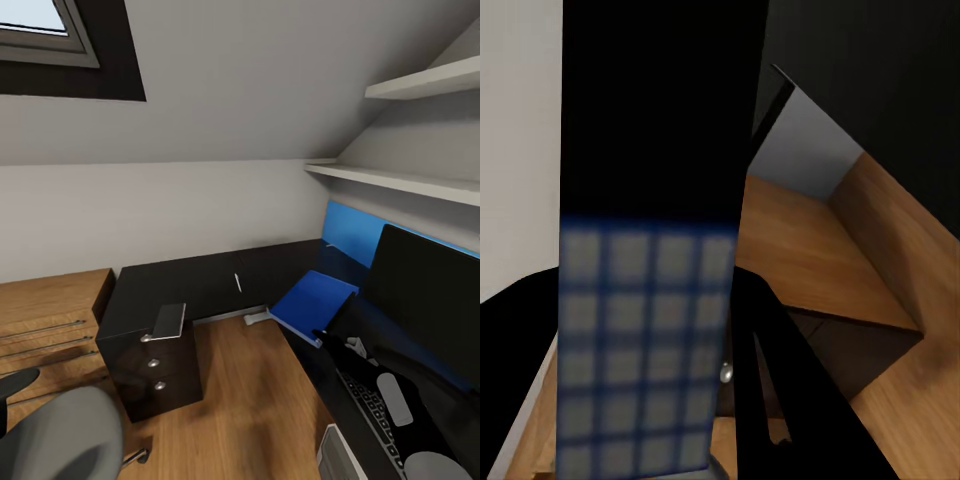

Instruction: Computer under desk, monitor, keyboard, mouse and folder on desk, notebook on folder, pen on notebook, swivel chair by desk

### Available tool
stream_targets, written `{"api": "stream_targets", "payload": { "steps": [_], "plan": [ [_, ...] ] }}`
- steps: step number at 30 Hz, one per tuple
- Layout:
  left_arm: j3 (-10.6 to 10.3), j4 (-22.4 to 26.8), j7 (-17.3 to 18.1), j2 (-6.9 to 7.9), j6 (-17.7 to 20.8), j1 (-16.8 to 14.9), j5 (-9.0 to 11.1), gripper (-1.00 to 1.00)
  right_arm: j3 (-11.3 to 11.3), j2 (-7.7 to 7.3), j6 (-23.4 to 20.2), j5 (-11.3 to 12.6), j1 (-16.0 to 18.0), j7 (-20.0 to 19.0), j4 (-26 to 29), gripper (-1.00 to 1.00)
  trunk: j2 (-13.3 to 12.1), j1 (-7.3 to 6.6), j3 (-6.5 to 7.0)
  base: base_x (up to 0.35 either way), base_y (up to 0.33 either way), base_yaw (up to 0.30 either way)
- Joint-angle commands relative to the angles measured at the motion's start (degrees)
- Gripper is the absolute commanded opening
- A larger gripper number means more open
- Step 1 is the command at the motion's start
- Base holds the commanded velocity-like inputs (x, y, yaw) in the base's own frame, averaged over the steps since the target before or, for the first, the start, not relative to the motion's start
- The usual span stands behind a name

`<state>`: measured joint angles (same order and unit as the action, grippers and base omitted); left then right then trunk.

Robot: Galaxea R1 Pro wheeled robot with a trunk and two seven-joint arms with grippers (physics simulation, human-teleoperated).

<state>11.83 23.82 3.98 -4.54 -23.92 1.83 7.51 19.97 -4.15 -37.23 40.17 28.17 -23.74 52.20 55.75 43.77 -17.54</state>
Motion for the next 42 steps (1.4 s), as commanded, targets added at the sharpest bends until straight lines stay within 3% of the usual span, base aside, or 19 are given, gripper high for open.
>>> {"api": "stream_targets", "payload": {
  "steps": [1,16,18,21,24,27,42],
  "plan": [
    [0.2,0.1,0.4,-0.04,0.0,0.0,0.6,1.0,0.2,0.02,-0.4,0.2,0.0,-0.1,0.0,-1.0,0.0,0.01,-0.06,0.041,0.0,-0.006],
    [0.2,0.2,0.4,-0.04,0.0,0.0,0.7,1.0,0.2,0.03,-0.4,0.1,0.0,0.0,-0.2,-1.0,0.0,0.01,-0.06,0.126,0.0,-0.001],
    [0.1,0.2,0.3,-0.08,0.0,0.0,0.7,1.0,0.8,-0.02,-0.4,0.1,0.0,0.0,-0.6,-1.0,0.0,0.01,-0.06,0.011,0.0,0.0],
    [0.1,0.2,0.1,-0.11,0.0,0.0,0.7,1.0,3.9,-0.02,-0.4,0.1,0.0,0.1,-1.6,-1.0,0.0,0.01,-0.06,0.005,0.0,0.0],
    [0.1,0.3,0.0,-0.12,0.0,0.0,0.7,1.0,6.9,0.18,-0.4,0.1,0.0,0.2,-2.5,-1.0,1.2,0.67,-0.6,0.002,0.0,0.0],
    [0.1,0.3,-0.1,-0.12,0.1,0.0,0.7,1.0,8.0,0.37,-0.4,0.1,0.0,0.2,-3.0,-1.0,2.4,1.33,-1.13,0.0,0.0,0.0],
    [0.1,0.3,-0.1,-0.12,0.0,0.0,0.7,1.0,8.4,0.63,-0.4,0.1,0.0,0.9,-3.2,-1.0,8.5,4.62,-3.83,0.0,0.0,0.0]
  ]
}}
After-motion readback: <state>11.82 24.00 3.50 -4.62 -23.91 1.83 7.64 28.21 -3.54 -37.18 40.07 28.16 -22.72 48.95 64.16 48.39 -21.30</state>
